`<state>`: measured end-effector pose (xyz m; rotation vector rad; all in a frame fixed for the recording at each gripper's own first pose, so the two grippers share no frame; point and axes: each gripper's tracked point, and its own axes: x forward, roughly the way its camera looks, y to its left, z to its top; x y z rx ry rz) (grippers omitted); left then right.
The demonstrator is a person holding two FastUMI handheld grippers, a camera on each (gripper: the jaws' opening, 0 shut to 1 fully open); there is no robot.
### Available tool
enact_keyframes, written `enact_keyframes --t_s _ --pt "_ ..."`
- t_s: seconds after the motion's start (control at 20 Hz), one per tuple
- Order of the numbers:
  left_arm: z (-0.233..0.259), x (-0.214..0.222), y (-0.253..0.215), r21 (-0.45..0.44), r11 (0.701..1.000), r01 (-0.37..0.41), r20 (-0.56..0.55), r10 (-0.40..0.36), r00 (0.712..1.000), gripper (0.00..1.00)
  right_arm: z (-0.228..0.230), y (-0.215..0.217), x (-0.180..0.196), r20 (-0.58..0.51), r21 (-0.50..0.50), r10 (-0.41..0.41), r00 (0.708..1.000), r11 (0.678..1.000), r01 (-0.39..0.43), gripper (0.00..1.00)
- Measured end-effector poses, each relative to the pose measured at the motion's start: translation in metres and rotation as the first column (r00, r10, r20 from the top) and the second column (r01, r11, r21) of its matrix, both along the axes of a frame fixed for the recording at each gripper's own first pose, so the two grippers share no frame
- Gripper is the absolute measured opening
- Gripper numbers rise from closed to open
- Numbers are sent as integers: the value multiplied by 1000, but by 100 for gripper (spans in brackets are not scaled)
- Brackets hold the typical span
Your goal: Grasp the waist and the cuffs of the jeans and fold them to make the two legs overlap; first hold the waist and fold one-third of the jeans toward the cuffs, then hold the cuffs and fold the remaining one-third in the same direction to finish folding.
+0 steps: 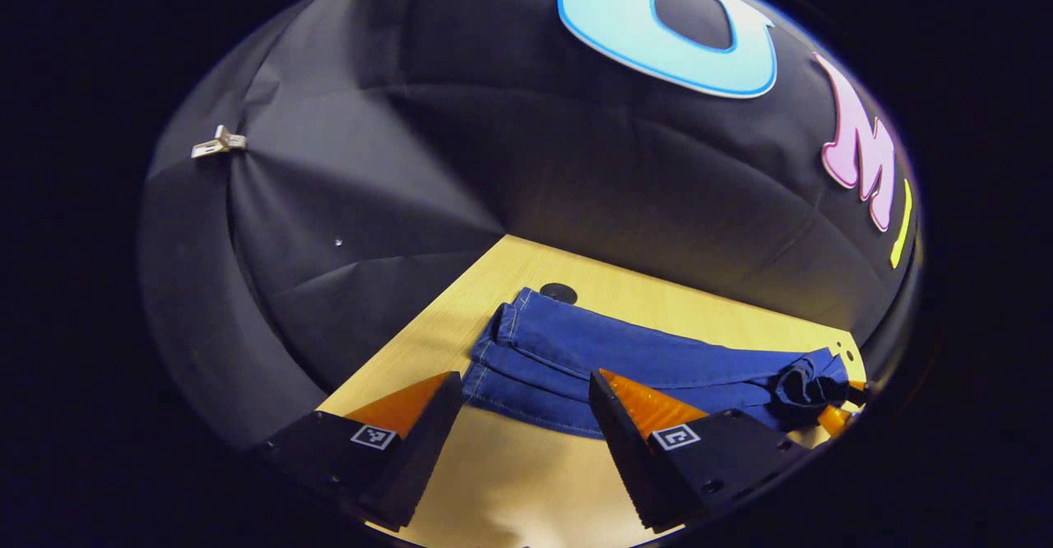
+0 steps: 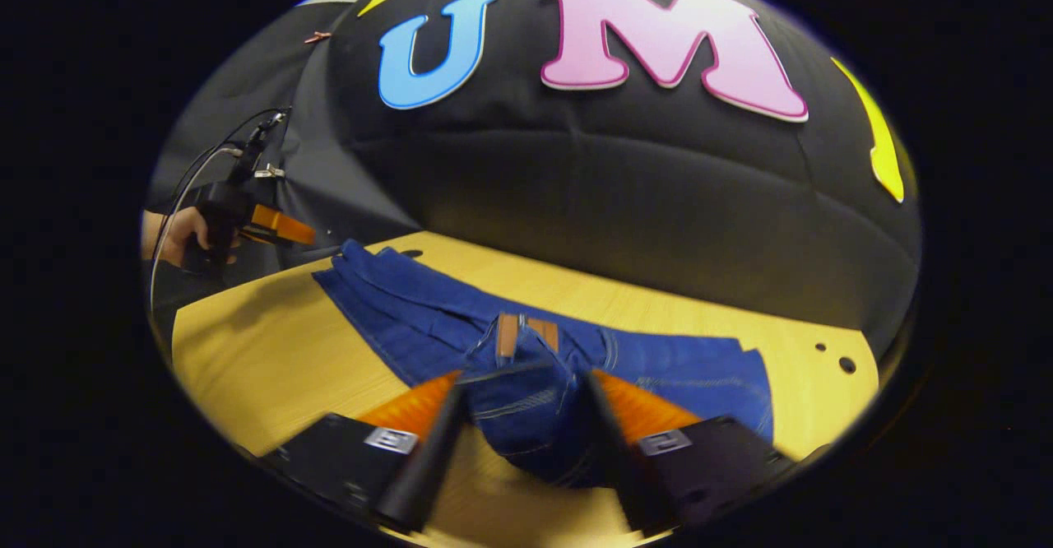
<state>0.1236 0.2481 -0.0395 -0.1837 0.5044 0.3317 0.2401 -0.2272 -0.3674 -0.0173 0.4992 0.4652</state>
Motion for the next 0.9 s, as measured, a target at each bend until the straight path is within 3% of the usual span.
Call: enact_keyframes --t_s 0.05,0.15,0.3,0.55,0.65,0.75,0.9 --pt "-6 15 9 -2 1000 9 0 -9 1000 97 7 7 -9 -10 22 -18 1000 1000 18 99" --pt "-20 41 22 -38 999 27 -19 -28 999 97 19 7 -10 -15 78 -49 999 996 50 96" --pt "-40 62 51 -83 997 -1 -53 -4 999 96 41 -3 -15 -15 120 -78 997 990 80 100" --pt "-70 66 54 -87 995 37 -152 -50 987 95 62 -40 -15 2 127 -154 988 980 152 99" --pt "-71 69 54 -67 996 58 -168 -68 983 98 56 -52 -16 -23 131 -180 983 975 181 98" --pt "-71 67 50 -63 995 80 -193 -91 977 94 43 -64 -17 -60 118 -206 977 970 212 98" --pt "-74 67 34 -110 989 99 -198 -120 973 93 33 -71 -22 -107 129 -231 967 961 243 98"
